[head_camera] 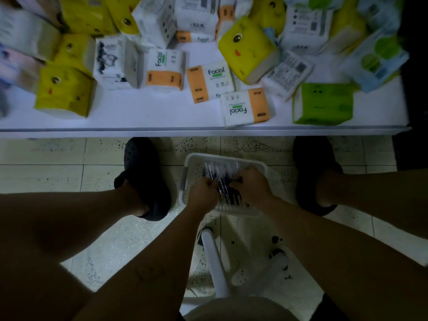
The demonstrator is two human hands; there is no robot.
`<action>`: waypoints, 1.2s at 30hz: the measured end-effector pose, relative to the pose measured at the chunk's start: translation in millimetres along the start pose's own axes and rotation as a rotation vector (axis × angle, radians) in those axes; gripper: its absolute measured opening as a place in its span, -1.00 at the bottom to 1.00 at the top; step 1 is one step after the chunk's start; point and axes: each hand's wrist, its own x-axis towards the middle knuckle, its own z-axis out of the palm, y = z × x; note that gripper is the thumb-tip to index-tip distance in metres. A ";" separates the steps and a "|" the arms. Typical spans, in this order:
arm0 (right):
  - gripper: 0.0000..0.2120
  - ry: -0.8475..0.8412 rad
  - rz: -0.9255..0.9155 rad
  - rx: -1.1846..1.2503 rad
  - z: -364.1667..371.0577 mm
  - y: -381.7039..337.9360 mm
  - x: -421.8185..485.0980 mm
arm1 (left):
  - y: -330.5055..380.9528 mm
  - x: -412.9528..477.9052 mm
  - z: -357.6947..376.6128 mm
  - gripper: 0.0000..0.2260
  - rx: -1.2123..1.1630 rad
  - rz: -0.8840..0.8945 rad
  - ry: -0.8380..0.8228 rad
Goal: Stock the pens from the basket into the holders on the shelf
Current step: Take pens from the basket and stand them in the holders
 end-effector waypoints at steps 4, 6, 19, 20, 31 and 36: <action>-0.87 0.041 -0.048 0.081 -22.1 -7.8 -18.1 | 18.0 -8.3 -3.8 -0.76 0.030 0.083 0.048; -0.88 0.099 -0.062 0.084 -32.8 -10.1 -26.2 | 27.4 -17.2 -4.0 -0.73 -0.009 0.172 0.066; -0.62 0.333 -0.332 0.234 -98.0 -58.5 -80.7 | 92.0 -73.6 -18.1 -0.87 -0.080 0.419 0.134; -0.63 0.370 -0.346 0.243 -104.2 -62.4 -86.4 | 98.2 -79.2 -20.2 -0.87 -0.086 0.440 0.146; -0.66 0.597 -0.498 0.438 -181.4 -105.2 -150.3 | 167.4 -156.6 -51.9 -0.79 -0.225 0.848 0.053; -0.64 0.682 -0.606 0.432 -235.9 -125.6 -182.5 | 220.4 -200.7 -67.8 -0.80 -0.348 0.940 -0.056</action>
